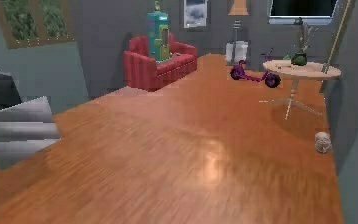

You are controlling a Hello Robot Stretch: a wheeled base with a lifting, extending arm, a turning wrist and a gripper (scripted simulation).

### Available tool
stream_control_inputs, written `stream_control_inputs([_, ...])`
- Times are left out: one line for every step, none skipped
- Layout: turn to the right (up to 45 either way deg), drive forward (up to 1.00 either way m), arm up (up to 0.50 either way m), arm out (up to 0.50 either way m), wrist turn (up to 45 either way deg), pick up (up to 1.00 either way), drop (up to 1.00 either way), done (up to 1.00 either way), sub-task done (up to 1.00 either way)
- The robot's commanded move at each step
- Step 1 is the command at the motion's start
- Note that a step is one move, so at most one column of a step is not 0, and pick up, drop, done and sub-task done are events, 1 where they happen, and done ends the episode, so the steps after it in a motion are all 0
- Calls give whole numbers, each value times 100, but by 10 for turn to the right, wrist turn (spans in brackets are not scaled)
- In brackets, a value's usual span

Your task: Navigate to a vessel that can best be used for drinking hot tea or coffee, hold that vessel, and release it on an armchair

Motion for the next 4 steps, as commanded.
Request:
stream_control_inputs([-300, 0, 0, 0, 0, 0, 0, 0, 0])
stream_control_inputs([0, 40, 0, 0, 0, 0, 0, 0, 0])
stream_control_inputs([420, 0, 0, 0, 0, 0, 0, 0, 0])
stream_control_inputs([0, 100, 0, 0, 0, 0, 0, 0, 0])
